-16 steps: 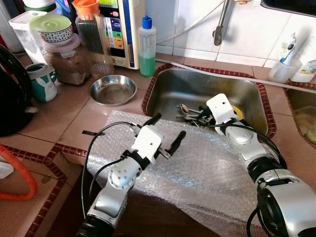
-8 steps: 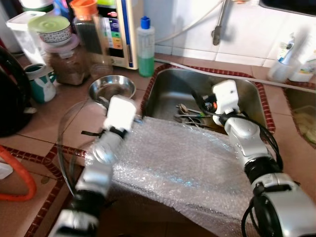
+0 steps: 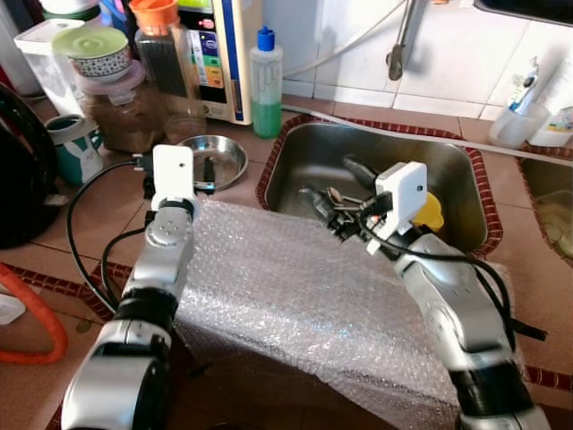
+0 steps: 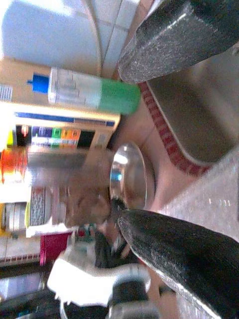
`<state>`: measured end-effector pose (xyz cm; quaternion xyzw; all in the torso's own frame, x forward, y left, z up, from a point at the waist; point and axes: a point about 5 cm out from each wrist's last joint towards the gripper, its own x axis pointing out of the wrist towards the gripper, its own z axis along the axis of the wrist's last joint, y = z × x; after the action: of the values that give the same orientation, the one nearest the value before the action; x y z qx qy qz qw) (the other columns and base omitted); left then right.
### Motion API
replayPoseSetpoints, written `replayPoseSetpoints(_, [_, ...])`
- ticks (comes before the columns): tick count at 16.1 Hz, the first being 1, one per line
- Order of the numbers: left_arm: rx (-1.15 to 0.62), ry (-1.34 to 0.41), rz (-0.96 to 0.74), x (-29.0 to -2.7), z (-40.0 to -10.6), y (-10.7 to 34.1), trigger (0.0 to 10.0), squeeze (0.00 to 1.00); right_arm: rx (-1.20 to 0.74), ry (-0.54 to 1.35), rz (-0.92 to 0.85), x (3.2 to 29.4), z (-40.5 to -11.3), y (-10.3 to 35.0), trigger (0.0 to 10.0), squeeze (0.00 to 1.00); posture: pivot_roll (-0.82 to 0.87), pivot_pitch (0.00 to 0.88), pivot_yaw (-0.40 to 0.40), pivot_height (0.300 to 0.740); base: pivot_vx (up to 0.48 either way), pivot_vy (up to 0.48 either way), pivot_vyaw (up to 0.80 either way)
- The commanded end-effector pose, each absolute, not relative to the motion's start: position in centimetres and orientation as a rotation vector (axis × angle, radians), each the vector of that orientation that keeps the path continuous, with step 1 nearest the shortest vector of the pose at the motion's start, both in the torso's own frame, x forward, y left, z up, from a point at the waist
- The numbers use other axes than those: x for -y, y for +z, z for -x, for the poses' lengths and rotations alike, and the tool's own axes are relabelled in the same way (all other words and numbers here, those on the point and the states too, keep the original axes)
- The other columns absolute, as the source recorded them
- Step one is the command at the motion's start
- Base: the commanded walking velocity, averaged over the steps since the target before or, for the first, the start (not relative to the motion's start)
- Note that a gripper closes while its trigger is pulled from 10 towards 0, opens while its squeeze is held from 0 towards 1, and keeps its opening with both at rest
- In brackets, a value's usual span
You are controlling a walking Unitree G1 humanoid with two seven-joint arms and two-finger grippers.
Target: Kitchen organization
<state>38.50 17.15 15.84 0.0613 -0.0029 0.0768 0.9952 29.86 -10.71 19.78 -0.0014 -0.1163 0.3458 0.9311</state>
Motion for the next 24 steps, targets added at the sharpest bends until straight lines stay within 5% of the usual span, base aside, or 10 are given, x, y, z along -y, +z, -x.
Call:
replayPoseSetpoints(1, [-0.019, 0.181, -0.108, -17.7, -38.7, 15.8, 10.0, 0.00, 0.230, 0.728, -0.002, 10.5, -29.4, 20.1, 10.0, 1.00, -0.09, 0.090, 0.066, 0.740, 0.000, 0.000, 0.00])
replayPoseSetpoints(16, [-0.310, 0.192, 0.451, -18.5, -40.1, 14.9, 9.8, 0.00, 0.138, 0.758, 0.011, 9.5, -27.3, 20.4, 10.0, 1.00, -0.10, 0.083, 0.078, 0.740, 0.000, 0.000, 0.00])
replayPoseSetpoints(17, [-0.320, 0.194, 0.458, -18.5, -40.0, 14.7, 4.2, 0.00, 0.137, 0.757, 0.016, 9.5, -27.3, 20.4, 10.0, 1.00, -0.10, 0.084, 0.078, 0.740, 0.000, 0.000, 0.00])
replayPoseSetpoints(18, [-0.332, 0.183, 0.471, -18.5, -39.9, 14.5, 0.0, 0.00, 0.135, 0.757, 0.018, 9.5, -27.4, 20.4, 10.0, 1.00, -0.10, 0.084, 0.078, 0.740, 0.000, 0.000, 0.00])
replayPoseSetpoints(24, [-0.372, 0.217, 0.522, -19.7, -39.5, 13.8, 0.0, 0.00, 0.135, 0.754, 0.030, 9.5, -27.5, 20.4, 10.0, 1.00, -0.10, 0.083, 0.078, 0.740, 0.000, 0.000, 0.00])
